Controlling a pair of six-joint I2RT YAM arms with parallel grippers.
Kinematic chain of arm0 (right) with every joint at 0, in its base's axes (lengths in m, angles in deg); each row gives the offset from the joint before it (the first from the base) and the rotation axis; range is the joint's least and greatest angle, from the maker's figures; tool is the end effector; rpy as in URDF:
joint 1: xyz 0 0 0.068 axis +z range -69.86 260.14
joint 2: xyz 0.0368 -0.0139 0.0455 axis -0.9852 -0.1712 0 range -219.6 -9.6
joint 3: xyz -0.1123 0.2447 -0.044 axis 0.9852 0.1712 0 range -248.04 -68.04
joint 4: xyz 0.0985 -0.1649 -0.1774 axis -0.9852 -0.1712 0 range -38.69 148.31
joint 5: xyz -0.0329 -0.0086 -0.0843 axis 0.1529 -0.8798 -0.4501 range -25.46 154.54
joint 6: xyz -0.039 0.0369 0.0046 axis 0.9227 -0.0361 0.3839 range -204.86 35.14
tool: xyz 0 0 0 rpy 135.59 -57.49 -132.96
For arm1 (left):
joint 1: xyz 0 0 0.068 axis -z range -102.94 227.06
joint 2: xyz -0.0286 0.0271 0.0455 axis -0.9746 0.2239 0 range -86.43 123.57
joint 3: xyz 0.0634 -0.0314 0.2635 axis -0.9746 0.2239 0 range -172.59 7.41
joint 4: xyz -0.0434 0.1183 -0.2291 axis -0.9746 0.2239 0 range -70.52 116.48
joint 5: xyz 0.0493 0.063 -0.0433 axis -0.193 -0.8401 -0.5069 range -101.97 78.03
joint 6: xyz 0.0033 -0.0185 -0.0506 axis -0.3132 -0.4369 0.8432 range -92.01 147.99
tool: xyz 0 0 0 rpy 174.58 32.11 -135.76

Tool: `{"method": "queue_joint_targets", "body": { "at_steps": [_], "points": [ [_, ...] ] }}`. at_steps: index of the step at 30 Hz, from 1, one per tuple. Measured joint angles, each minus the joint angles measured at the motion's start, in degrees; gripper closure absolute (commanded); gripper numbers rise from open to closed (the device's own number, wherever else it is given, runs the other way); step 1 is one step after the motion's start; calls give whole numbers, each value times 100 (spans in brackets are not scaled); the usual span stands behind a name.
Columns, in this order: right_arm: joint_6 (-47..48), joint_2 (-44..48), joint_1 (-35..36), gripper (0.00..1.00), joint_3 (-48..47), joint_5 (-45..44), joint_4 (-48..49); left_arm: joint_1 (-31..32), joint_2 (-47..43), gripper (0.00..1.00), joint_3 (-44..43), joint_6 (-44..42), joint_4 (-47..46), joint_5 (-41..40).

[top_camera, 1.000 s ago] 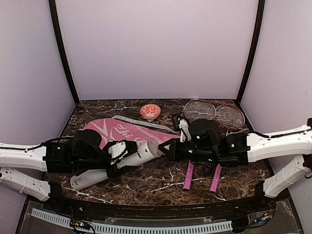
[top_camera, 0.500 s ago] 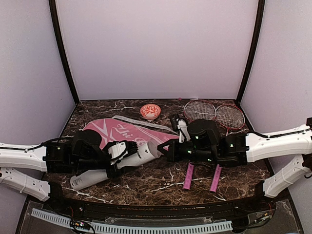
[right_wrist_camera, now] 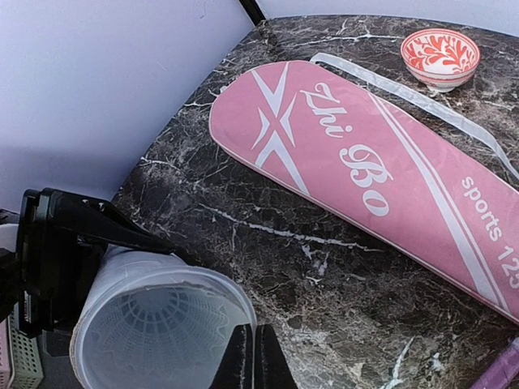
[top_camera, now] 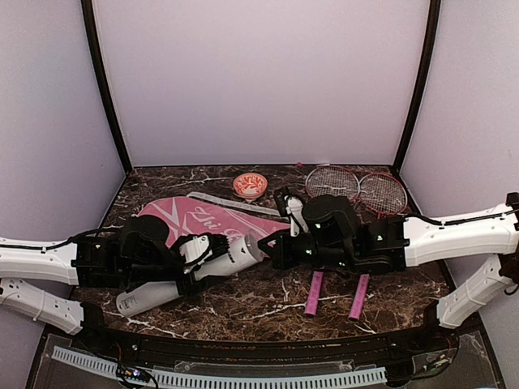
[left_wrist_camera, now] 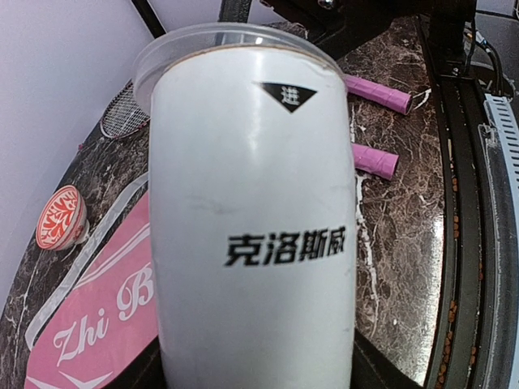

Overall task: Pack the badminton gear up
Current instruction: Place the shuttle tube at the center of the board.

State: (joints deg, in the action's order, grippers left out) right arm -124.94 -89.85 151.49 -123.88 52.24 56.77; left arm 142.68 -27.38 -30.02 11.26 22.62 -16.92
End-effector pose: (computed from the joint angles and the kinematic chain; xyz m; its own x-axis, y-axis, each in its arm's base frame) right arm 0.1098 0.3017 0.2794 -0.6637 0.0007 -0.7480 -0.5714 0.6450 0.5075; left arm 0.0992 -0.2115 0.2595 0.0863 0.5043 -0.8592 0.8878 0.3523 0.2960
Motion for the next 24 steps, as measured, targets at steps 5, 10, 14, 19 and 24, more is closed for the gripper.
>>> {"method": "queue_joint_targets", "body": {
  "at_steps": [5,10,14,19,24],
  "points": [
    [236,-98,46,100,-210,-109,-348,0,0,36,13,4,31,2],
    [518,-131,79,100,-356,-162,-688,0,0,36,37,2,39,2],
    [765,-131,87,100,-452,-127,-918,0,2,36,44,2,42,26],
    [962,-155,87,100,-494,-101,-1005,0,2,36,46,2,48,57],
    [1025,-162,92,100,-503,-96,-1054,0,13,36,52,2,50,81]
  ]
}}
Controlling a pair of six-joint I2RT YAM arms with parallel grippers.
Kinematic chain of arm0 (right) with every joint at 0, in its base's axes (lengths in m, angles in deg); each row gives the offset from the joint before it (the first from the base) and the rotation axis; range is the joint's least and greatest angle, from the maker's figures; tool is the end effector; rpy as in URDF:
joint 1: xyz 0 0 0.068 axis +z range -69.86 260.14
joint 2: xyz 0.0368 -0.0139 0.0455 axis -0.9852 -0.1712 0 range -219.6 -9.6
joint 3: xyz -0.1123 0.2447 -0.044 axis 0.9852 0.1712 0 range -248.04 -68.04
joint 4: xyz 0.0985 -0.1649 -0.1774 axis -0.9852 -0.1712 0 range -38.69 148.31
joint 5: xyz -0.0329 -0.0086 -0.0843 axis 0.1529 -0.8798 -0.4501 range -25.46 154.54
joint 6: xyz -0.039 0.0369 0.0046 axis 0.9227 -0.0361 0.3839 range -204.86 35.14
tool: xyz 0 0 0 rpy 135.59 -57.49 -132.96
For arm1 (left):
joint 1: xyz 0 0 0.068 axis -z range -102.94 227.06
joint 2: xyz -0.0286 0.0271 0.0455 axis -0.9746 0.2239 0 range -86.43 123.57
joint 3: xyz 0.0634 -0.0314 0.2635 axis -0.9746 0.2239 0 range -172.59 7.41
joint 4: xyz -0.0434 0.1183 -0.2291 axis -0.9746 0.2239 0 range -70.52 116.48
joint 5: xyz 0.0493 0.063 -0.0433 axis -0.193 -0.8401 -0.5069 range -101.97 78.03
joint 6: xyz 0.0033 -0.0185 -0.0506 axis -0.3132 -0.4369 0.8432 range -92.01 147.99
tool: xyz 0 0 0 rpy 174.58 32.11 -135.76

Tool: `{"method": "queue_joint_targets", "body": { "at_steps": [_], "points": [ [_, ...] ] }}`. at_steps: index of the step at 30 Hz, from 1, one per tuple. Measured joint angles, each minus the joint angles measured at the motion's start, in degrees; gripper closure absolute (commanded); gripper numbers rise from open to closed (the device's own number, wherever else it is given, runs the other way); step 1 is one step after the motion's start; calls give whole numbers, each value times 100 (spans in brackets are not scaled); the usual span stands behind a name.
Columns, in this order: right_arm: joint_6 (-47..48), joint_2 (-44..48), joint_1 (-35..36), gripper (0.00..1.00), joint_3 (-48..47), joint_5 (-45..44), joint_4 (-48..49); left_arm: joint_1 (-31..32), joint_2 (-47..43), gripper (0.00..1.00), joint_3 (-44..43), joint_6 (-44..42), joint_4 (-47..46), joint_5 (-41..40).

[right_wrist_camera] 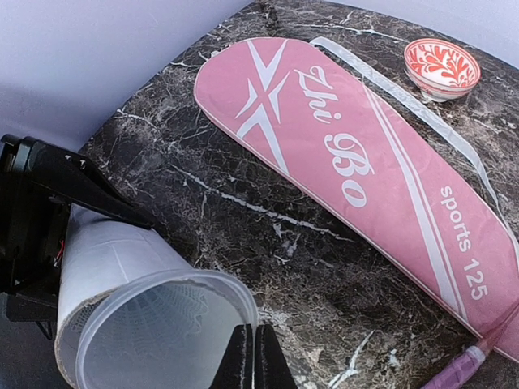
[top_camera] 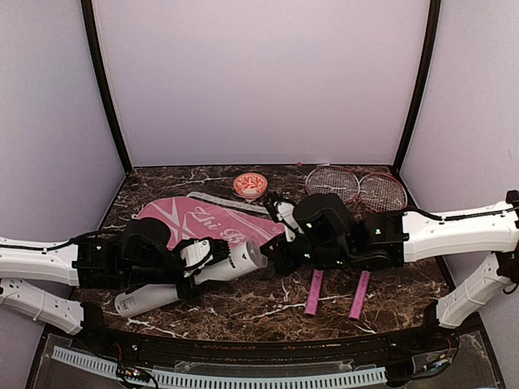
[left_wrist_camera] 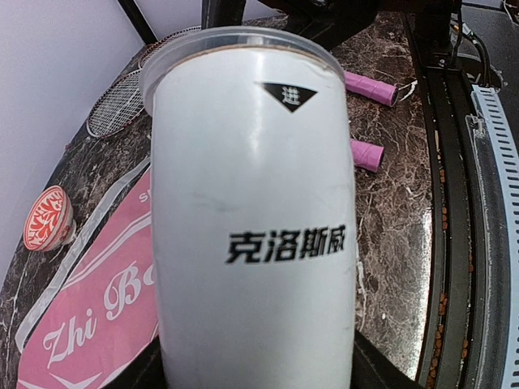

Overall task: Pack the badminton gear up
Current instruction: Place the shuttle tube at the center of the board.

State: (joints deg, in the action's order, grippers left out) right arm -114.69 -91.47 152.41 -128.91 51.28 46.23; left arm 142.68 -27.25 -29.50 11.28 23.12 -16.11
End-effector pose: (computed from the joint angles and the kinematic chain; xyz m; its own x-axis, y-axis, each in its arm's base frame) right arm 0.1064 0.3060 0.2837 -0.5762 -0.2126 -0.7892 -0.6708 0.6746 0.3081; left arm 0.0984 -0.2110 0.2550 0.0807 0.5166 -0.8524 0.8963 0.3365 0.2888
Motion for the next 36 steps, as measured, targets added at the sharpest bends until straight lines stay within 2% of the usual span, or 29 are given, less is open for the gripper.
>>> {"method": "queue_joint_targets", "body": {
  "at_steps": [13,36],
  "points": [
    [85,-146,151,100,-120,-70,-284,0,76,36,0,4,76,-142],
    [-671,-136,210,100,-188,-933,-472,-15,85,35,0,22,66,39]
  ]
}}
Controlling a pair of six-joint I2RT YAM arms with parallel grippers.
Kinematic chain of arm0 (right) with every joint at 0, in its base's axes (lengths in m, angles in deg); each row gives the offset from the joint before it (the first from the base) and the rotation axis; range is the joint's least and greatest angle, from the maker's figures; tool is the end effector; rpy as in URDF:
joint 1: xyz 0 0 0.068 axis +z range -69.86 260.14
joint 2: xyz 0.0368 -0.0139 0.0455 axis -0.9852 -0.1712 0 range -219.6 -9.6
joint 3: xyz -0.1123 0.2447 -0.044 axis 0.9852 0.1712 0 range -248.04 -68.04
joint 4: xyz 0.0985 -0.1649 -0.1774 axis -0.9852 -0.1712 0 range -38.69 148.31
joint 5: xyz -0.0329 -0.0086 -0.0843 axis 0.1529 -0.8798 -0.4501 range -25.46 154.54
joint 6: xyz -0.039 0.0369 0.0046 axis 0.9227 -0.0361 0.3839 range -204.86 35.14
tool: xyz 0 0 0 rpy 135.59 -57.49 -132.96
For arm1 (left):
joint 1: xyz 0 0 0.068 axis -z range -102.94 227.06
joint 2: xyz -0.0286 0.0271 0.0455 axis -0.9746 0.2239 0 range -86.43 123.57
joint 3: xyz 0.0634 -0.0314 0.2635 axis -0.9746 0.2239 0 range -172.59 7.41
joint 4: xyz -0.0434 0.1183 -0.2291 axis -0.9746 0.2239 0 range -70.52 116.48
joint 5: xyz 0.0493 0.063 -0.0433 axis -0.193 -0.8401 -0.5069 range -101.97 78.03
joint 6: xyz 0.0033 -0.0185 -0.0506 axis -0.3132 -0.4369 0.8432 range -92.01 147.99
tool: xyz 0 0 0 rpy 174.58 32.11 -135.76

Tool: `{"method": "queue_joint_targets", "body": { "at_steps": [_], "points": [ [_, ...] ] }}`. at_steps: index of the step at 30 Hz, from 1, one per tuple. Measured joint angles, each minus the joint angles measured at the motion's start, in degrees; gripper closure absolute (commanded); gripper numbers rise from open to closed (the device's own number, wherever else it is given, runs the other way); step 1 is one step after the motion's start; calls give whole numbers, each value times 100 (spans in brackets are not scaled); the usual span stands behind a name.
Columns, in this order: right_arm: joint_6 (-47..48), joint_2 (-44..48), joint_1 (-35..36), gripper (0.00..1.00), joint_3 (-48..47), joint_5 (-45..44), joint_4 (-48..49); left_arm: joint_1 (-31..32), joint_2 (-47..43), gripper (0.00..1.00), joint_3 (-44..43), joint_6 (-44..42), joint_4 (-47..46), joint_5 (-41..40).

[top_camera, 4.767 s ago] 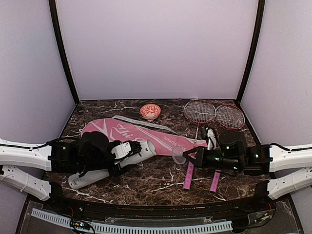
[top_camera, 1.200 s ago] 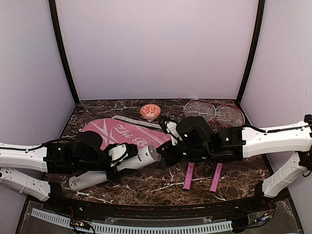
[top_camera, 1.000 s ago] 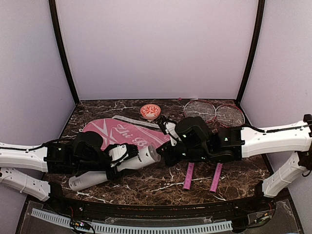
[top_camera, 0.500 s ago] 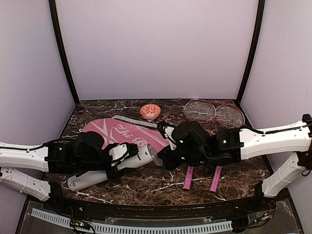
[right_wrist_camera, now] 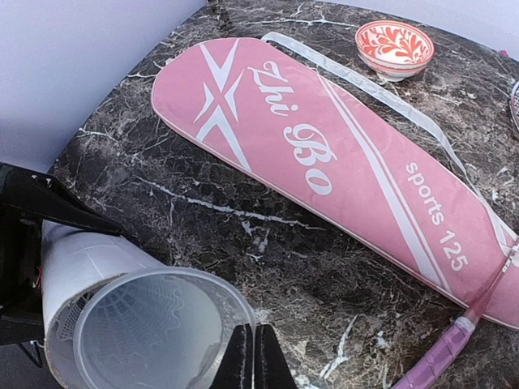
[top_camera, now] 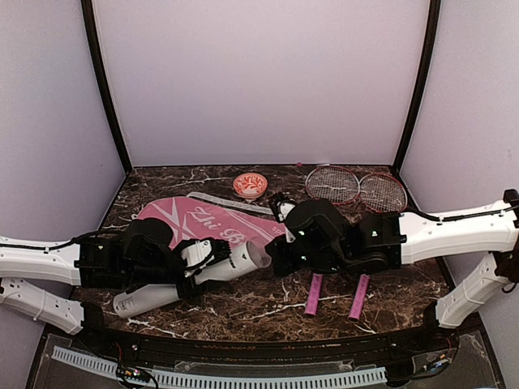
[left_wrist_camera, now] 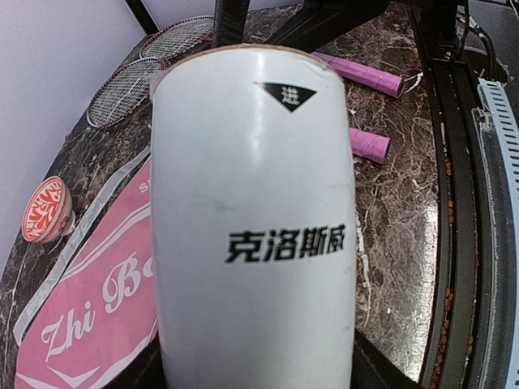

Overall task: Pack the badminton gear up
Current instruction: Place the shuttle tube at the center of the board.

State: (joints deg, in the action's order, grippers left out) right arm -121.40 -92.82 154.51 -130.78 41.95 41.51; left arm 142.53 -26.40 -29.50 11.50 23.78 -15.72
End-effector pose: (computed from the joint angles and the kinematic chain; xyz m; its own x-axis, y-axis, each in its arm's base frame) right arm 0.1005 0.3087 0.2814 -0.6115 -0.1454 -0.7778 -0.5510 0.7837 0.2867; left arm 0.0994 -0.2122 0.2507 0.0675 0.5343 -0.8426 0.9016 0.3289 0.2808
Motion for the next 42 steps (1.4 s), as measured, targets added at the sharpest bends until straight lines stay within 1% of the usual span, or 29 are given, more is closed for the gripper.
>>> {"method": "queue_joint_targets", "body": {
  "at_steps": [8,21,42],
  "points": [
    [50,-2,0,100,-103,11,7,0,-15,36,0,17,-85,7],
    [199,-2,2,100,-98,372,245,2,-15,35,0,20,-105,0],
    [376,-22,13,100,-74,363,142,2,-15,35,0,17,-85,-2]
  ]
}}
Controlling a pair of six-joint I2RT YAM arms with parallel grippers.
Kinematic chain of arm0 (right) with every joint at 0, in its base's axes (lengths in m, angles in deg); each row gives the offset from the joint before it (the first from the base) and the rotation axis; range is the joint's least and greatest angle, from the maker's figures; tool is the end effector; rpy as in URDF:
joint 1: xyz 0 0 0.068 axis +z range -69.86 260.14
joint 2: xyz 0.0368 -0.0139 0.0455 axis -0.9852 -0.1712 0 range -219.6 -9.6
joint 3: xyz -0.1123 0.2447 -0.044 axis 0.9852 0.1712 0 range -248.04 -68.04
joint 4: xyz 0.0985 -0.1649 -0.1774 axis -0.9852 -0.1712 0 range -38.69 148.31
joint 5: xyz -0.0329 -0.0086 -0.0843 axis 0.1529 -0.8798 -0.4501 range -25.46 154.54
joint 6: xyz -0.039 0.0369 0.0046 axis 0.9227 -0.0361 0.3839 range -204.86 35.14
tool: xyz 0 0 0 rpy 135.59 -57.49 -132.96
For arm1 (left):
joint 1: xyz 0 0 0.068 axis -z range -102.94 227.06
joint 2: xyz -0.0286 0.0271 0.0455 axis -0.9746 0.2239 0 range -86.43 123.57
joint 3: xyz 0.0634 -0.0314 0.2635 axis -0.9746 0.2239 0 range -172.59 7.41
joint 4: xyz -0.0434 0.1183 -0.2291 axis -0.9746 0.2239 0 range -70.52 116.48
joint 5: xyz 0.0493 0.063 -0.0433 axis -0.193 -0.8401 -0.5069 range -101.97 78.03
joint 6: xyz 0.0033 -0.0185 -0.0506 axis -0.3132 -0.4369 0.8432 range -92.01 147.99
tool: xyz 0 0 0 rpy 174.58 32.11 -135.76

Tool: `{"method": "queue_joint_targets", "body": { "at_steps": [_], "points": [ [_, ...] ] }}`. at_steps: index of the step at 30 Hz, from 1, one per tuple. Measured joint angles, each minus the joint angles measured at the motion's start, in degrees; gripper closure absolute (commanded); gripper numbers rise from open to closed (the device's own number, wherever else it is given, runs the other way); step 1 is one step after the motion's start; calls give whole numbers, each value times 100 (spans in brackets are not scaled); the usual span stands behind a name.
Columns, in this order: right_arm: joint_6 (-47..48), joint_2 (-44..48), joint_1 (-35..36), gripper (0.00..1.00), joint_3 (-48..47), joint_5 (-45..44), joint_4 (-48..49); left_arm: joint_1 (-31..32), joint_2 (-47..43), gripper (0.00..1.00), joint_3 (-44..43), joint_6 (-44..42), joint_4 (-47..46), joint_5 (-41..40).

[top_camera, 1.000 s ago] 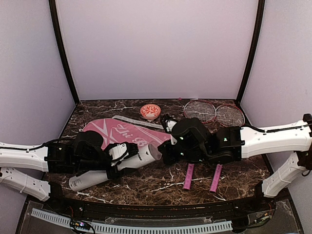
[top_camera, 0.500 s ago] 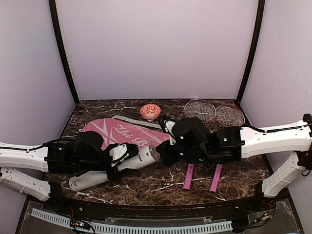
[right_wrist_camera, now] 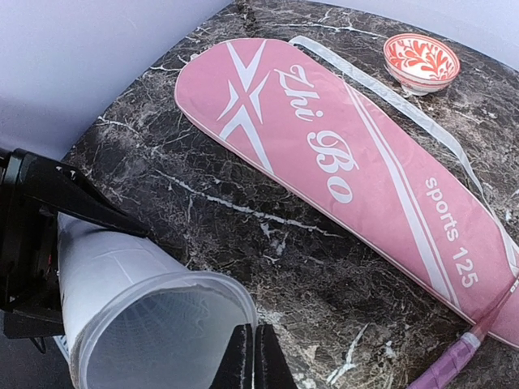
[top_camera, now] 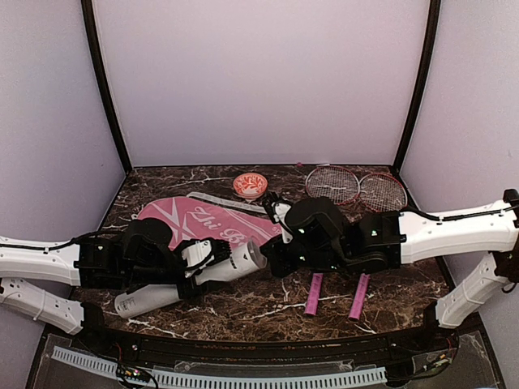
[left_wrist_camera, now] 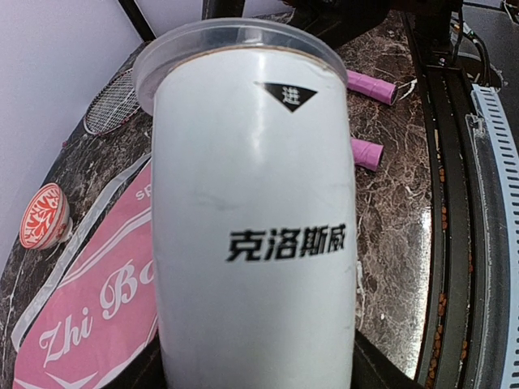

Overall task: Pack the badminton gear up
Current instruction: Place the shuttle tube at the center of the board.

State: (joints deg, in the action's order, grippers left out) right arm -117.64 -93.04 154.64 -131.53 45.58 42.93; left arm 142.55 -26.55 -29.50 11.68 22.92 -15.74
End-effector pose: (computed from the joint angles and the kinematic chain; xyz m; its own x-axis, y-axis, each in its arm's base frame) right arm 0.0989 0.3134 0.2863 -0.5850 -0.1934 -0.7876 -0.6230 0.7290 0.2836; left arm 0.0995 -0.2126 0.2527 0.0710 0.5197 -0.8514 0.8998 0.3350 0.2796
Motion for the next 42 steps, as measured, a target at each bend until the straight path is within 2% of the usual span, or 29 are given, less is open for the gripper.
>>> {"method": "queue_joint_targets", "body": {
  "at_steps": [20,33,42],
  "points": [
    [125,-87,13,100,72,122,-7,11,4,35,0,-2,144,35],
    [601,39,87,100,101,293,-236,24,9,35,0,0,101,-15],
    [407,50,107,100,70,-61,-546,24,9,35,0,4,87,-15]
  ]
}}
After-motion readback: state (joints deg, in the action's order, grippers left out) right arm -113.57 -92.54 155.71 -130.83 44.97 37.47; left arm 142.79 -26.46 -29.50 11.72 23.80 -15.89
